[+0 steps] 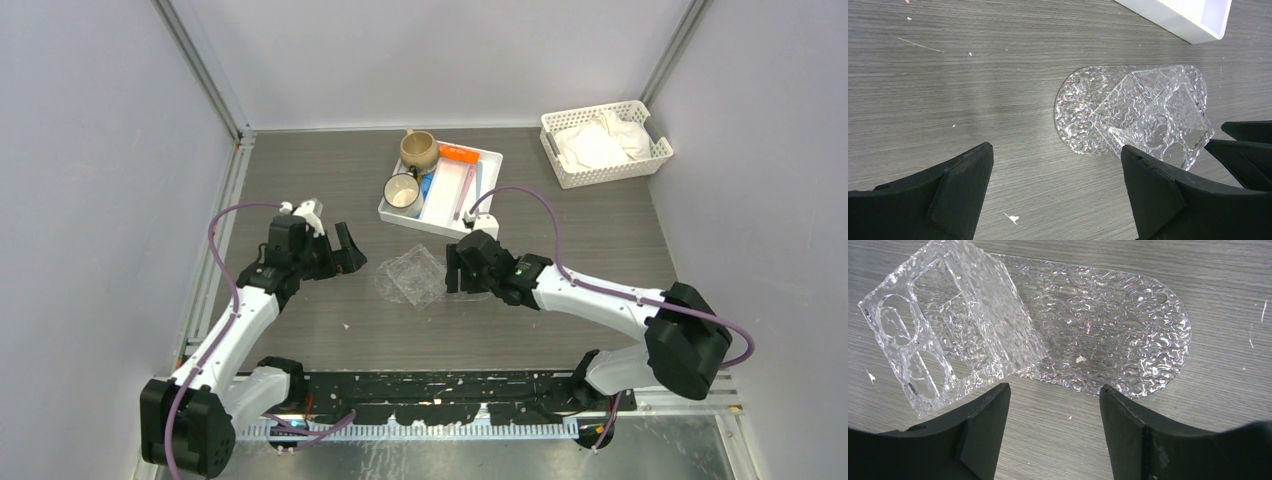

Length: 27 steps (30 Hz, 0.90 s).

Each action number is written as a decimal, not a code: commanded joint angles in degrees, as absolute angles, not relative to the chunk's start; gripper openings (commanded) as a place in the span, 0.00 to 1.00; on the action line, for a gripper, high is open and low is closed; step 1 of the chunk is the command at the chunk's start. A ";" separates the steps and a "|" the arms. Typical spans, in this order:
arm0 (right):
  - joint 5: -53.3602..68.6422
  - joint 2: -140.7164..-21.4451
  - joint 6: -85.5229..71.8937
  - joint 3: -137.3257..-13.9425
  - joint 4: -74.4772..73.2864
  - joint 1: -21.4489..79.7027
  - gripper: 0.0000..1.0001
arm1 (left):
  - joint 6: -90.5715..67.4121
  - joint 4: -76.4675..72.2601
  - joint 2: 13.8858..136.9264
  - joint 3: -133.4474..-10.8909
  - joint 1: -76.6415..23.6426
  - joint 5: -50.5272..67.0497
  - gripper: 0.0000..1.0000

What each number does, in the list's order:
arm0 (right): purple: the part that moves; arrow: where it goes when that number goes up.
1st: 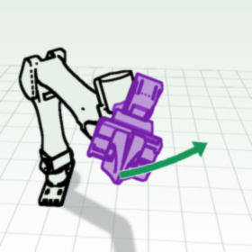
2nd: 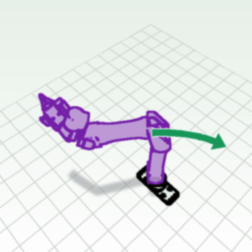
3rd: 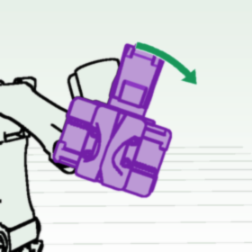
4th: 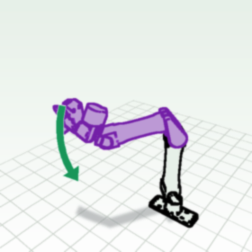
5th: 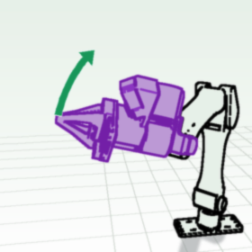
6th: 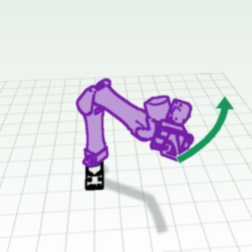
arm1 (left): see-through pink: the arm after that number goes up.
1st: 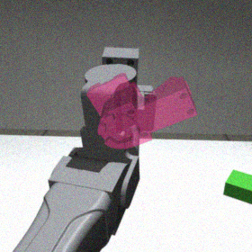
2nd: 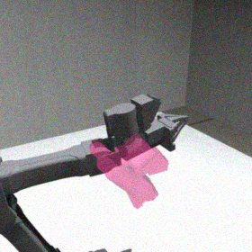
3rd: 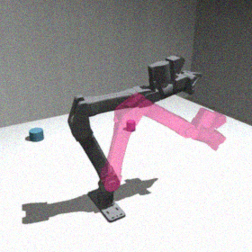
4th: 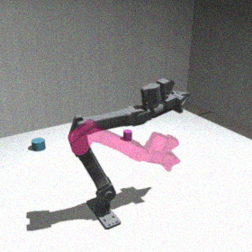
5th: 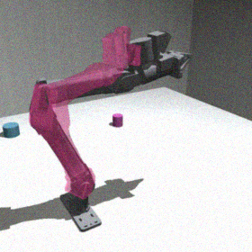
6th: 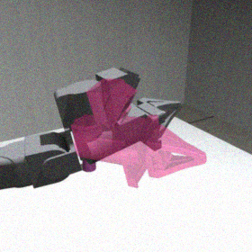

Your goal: Prepare toiletry sets of a toothbrush and toothpaste on the tray

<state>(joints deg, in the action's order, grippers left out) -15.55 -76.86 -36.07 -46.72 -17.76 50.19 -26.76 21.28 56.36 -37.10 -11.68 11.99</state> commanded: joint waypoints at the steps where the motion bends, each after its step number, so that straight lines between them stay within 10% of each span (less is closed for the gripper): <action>1: -16.22 -76.96 -35.37 -46.59 -14.53 50.45 0.71 | -26.19 19.86 56.16 -37.97 -11.78 12.10 1.00; 27: -17.43 -84.46 -34.48 -46.91 -5.85 41.78 0.72 | -26.79 17.64 57.36 -36.43 -11.78 12.77 1.00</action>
<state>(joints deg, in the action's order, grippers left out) -17.63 -83.48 -35.22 -46.37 -9.82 44.12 -26.76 21.10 56.66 -37.08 -11.68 12.01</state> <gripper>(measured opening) 0.716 0.996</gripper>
